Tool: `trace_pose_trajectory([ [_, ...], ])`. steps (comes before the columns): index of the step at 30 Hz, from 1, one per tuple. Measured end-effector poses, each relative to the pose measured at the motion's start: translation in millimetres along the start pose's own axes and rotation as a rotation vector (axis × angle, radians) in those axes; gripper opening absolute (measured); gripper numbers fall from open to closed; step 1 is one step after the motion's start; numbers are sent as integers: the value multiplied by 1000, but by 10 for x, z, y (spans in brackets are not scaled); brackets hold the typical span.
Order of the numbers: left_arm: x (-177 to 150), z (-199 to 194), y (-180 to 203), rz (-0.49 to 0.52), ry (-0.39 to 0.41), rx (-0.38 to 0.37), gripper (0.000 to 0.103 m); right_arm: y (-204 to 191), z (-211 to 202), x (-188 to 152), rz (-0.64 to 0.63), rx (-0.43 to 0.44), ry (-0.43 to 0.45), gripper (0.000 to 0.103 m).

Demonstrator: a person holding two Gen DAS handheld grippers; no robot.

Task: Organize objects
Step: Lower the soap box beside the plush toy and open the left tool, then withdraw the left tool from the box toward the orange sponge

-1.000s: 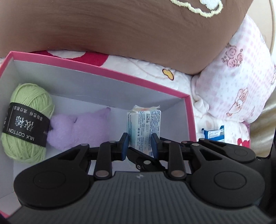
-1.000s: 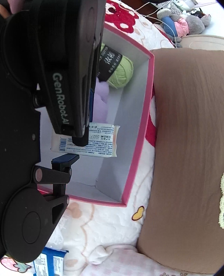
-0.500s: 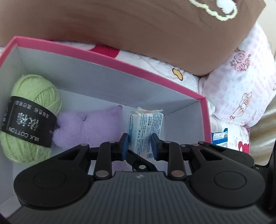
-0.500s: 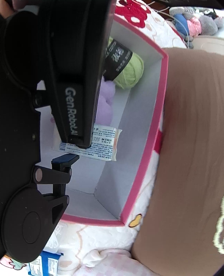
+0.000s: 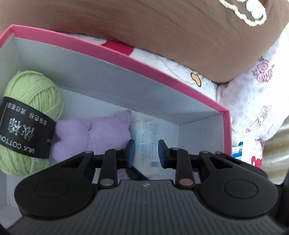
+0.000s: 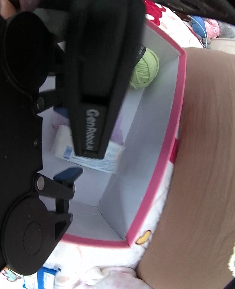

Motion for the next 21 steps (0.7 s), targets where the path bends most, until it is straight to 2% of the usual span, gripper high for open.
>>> trace_pose_trajectory([
  [3, -27, -108, 94, 58, 18, 56, 29, -31, -183, -26, -85, -15, 49, 63],
  [7, -86, -261, 192, 114, 33, 129, 32, 19, -442, -97, -96, 28, 113, 63],
  [14, -233, -547, 289, 195, 44, 242, 34, 121, -800, -284, -94, 67, 156, 64],
  [21, -435, -837, 350, 213, 51, 284, 41, 158, -1170, -471, -71, 101, 188, 64],
])
Point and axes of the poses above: each gripper's, at about its wrist camera, not at the fingertips, and z roughly the way its jaws point, y to its right, x to its top, the point moved 5 cm from there along z, roughly the way its jaws point, and after that the axes turned 3 degrees about -z, right-handed, at the moved point
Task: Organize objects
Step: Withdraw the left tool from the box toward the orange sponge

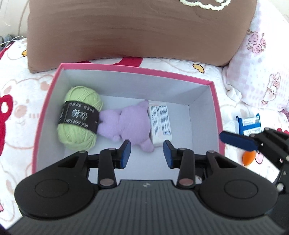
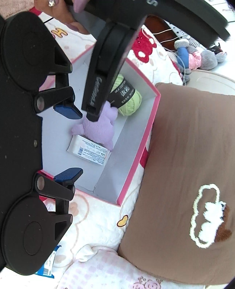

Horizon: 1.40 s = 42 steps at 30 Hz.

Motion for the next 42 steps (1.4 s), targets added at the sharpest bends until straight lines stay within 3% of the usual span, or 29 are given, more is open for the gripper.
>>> trace_pose_trajectory([
  [5, -139, -281, 20, 15, 14, 0, 46, -177, -137, 6, 1, 12, 15, 69],
  [9, -260, -503, 45, 51, 22, 6, 64, -214, -252, -51, -18, 36, 23, 86],
  [16, -415, -711, 35, 55, 39, 13, 80, -79, -528, -214, 44, 45, 38, 94],
  [22, -521, -824, 44, 79, 55, 34, 101, 41, -659, -322, 68, -24, 39, 95],
  [33, -759, -988, 140, 123, 12, 40, 101, 95, -1032, -567, 53, -74, 51, 95],
  [42, -915, -1227, 283, 159, 13, 44, 101, 108, -1338, -710, 64, -57, 42, 95],
])
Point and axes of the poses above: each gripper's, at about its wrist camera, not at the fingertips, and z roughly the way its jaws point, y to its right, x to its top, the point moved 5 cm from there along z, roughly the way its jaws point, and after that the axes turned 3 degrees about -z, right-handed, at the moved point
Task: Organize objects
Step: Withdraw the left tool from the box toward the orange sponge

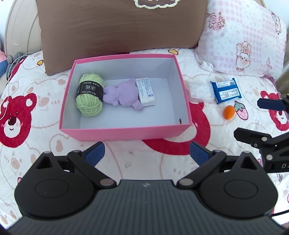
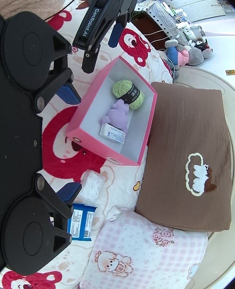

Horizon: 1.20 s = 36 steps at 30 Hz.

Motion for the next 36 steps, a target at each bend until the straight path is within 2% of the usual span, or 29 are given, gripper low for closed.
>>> trace_pose_trajectory([
  [10, -116, -156, 218, 47, -7, -10, 101, 144, -270, -132, 43, 12, -6, 95],
  [22, -268, -161, 494, 98, -22, -3, 101, 339, -472, -361, 84, 1, -3, 95],
  [28, -320, -171, 667, 136, -32, -21, 101, 383, -525, -445, 73, -8, -7, 95],
  [33, -323, -132, 761, 120, -45, -47, 101, 496, -538, -542, 84, -25, -14, 95],
  [36, -296, -77, 770, 96, -26, 7, 101, 581, -540, -604, 97, -41, -16, 95],
])
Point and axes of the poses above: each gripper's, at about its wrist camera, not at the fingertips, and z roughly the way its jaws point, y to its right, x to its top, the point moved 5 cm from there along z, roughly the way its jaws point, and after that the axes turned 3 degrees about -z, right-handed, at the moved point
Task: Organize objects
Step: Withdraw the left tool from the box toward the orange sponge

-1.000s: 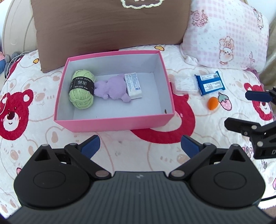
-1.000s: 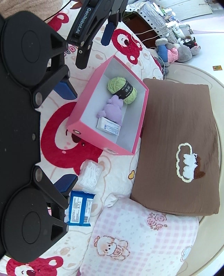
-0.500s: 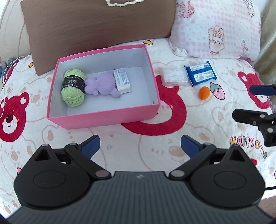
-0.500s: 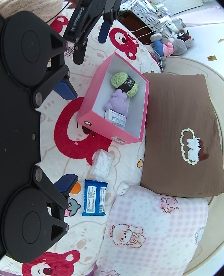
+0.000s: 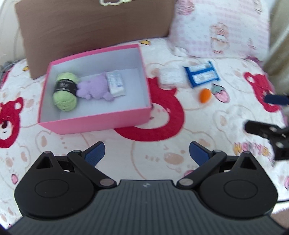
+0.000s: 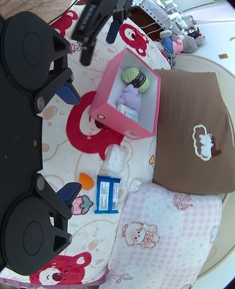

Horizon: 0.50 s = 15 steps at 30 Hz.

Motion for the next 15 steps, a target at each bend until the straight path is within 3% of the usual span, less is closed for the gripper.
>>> trace_pose_trajectory([
  [8, 23, 202, 44, -42, -47, -36, 101, 143, 21, -139, -11, -10, 19, 95],
  [15, 61, 365, 297, 5, -63, -66, 101, 175, 217, -263, -162, -88, 106, 95],
])
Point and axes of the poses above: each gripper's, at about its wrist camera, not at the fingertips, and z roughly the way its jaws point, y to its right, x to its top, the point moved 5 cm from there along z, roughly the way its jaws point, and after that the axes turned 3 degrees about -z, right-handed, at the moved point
